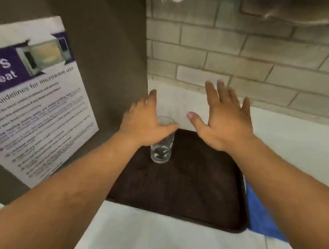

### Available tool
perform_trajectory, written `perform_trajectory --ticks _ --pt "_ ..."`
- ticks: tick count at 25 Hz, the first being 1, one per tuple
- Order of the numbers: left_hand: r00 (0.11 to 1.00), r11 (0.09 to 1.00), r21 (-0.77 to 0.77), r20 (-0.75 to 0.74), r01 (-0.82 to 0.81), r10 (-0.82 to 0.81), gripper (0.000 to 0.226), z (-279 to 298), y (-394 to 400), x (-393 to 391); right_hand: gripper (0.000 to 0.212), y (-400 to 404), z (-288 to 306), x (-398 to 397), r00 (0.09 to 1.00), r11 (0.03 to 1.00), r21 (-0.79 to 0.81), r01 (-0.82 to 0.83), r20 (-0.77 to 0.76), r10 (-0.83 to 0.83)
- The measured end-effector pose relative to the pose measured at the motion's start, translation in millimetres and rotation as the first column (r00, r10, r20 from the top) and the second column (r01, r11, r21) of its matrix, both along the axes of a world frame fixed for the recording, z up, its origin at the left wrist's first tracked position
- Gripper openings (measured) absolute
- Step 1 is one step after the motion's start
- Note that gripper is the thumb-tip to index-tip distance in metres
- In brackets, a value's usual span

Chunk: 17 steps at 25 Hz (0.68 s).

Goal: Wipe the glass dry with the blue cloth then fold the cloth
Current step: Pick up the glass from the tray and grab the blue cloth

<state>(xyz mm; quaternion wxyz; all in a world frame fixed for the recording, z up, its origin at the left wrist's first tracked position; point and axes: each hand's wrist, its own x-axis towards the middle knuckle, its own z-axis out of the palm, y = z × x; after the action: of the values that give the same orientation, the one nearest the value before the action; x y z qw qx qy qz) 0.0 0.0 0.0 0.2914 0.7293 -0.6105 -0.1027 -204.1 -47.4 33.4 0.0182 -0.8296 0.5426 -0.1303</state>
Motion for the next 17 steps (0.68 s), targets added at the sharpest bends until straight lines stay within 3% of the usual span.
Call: perform_trajectory --ticks 3,7,13,15,17 --pt "0.945 0.996 0.09 -0.325 0.002 0.028 0.117 -40.9 -1.6 -0.9 0.088 17.9 -39.2 -21.7 0.999 0.996 0.087 -0.019 -0.031 0.022" --pt "0.913 1.0 0.031 -0.409 0.005 0.008 0.098 -71.9 -8.1 -20.0 0.083 38.0 -83.7 -71.0 0.999 0.982 0.188 0.031 0.016 -0.035" --pt "0.802 0.976 -0.115 -0.556 0.185 -0.218 0.074 -82.1 -17.3 -86.0 0.069 52.1 -138.6 -162.2 0.981 0.923 0.375 0.089 0.125 -0.146" --pt "0.734 0.969 -0.152 -0.633 0.193 -0.246 0.065 -84.7 -25.2 -108.6 0.075 50.0 -157.2 -187.1 0.995 0.907 0.419 0.052 0.058 -0.084" --pt "0.566 0.981 -0.136 -0.802 0.137 -0.19 0.049 -86.2 -33.9 -126.6 0.082 44.3 -171.7 -203.3 0.998 0.906 0.423 0.006 -0.056 0.019"
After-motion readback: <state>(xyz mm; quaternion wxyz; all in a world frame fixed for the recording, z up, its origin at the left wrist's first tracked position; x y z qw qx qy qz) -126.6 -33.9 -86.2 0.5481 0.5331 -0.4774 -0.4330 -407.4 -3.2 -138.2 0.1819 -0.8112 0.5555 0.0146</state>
